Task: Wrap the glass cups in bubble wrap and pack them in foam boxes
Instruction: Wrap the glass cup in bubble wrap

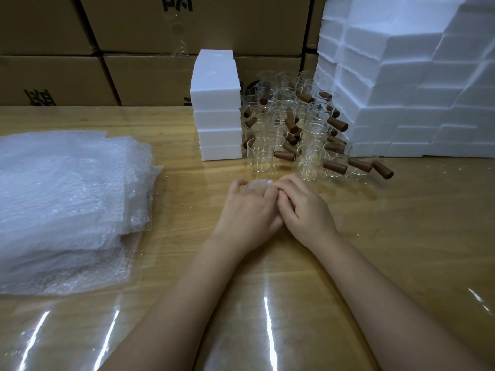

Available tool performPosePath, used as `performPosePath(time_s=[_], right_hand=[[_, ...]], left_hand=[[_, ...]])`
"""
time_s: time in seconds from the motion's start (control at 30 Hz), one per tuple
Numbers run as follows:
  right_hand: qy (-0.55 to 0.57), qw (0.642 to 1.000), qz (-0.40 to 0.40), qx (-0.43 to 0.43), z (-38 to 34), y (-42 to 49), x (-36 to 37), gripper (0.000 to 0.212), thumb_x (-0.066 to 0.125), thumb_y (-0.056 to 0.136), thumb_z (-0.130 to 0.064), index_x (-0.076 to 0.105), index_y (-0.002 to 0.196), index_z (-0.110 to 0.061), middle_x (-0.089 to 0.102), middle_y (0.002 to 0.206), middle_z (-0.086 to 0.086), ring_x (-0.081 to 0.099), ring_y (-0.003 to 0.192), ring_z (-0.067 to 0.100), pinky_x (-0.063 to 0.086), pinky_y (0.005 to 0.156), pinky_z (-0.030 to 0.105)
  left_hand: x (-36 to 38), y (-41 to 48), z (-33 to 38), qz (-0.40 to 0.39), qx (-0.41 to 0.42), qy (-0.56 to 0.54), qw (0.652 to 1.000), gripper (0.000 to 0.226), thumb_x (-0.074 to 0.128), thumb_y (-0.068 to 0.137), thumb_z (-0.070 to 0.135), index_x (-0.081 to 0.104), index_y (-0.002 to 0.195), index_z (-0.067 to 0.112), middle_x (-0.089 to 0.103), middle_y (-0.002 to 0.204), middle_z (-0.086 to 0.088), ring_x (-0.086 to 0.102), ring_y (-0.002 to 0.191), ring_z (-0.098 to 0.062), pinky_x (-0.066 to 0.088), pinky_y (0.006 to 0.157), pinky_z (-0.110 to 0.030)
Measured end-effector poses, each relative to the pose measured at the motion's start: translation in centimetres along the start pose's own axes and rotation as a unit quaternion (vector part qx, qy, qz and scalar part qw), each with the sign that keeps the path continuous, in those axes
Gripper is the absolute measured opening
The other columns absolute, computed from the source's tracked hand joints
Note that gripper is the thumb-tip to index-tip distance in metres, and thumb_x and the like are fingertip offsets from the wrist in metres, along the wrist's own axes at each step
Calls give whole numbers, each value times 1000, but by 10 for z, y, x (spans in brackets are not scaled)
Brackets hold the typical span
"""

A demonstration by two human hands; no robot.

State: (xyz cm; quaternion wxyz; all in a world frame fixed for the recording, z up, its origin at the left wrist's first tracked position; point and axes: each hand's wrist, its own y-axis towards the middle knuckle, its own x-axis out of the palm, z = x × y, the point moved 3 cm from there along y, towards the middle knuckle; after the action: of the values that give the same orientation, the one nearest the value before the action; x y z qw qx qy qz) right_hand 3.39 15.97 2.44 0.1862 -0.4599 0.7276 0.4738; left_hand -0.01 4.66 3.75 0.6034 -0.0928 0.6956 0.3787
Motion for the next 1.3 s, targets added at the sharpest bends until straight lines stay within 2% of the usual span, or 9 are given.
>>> performPosePath(time_s=[0.27,0.4,0.53,0.63,0.73,0.83,1.0,1.1,1.3], right_hand=[[-132,988,-84,-17,-10,1,-1,58,21,85,-39,62,117,-14,57,121,2,57,106,21,39,90,37],[-178,977,-118,-17,-10,3,1,50,24,88,-39,59,115,-15,51,130,0,52,113,19,33,91,35],[-180,977,-114,-22,-8,4,4,50,19,81,-41,58,100,-16,52,114,-3,50,102,16,30,83,32],[-156,982,-101,-37,-4,2,4,52,21,79,-45,58,104,-17,52,112,-3,49,103,16,27,83,28],[-95,990,-95,-52,3,-3,5,51,35,81,-44,53,124,-24,48,123,-6,44,115,12,23,92,22],[-21,997,-55,-48,7,-2,2,54,42,82,-43,49,132,-26,45,130,-6,41,122,12,27,101,29],[120,981,94,122,36,0,-11,34,37,96,-31,54,123,-18,55,116,-1,53,99,9,43,81,27],[144,967,27,210,49,1,-4,26,39,99,-34,55,117,-25,57,108,-7,50,85,-6,37,68,19],[133,981,-76,116,38,1,4,23,43,100,-20,63,109,-13,59,105,-2,52,97,5,34,80,5]], left_hand=[[-5,-7,-4,64,-6,31,997,28,48,81,32,66,75,11,67,72,-2,63,80,-27,44,95,-47],[-1,-5,-8,21,7,13,1000,29,46,81,33,64,79,11,68,69,-1,64,81,-25,41,91,-43],[4,1,-12,-50,19,23,998,25,42,88,33,60,90,16,69,81,-1,59,88,-23,31,82,-35],[5,1,-12,-28,12,12,999,24,45,89,33,60,91,15,69,86,-3,58,92,-24,30,79,-35],[5,-3,-13,23,33,-22,999,19,61,83,30,63,86,11,70,83,-4,62,86,-28,36,77,-36],[5,-9,-17,58,31,-56,996,40,57,78,40,65,106,12,65,103,-6,59,94,-30,37,80,-38],[2,-20,-30,126,-95,-215,964,68,56,72,58,56,125,15,48,123,-4,45,115,-20,33,97,-36],[8,-25,-43,52,-168,-251,952,83,54,65,70,47,133,21,43,120,7,44,114,-13,37,95,-32],[19,-22,-48,24,-145,-284,947,74,62,66,61,53,129,22,52,106,12,51,105,-11,33,81,-20]])
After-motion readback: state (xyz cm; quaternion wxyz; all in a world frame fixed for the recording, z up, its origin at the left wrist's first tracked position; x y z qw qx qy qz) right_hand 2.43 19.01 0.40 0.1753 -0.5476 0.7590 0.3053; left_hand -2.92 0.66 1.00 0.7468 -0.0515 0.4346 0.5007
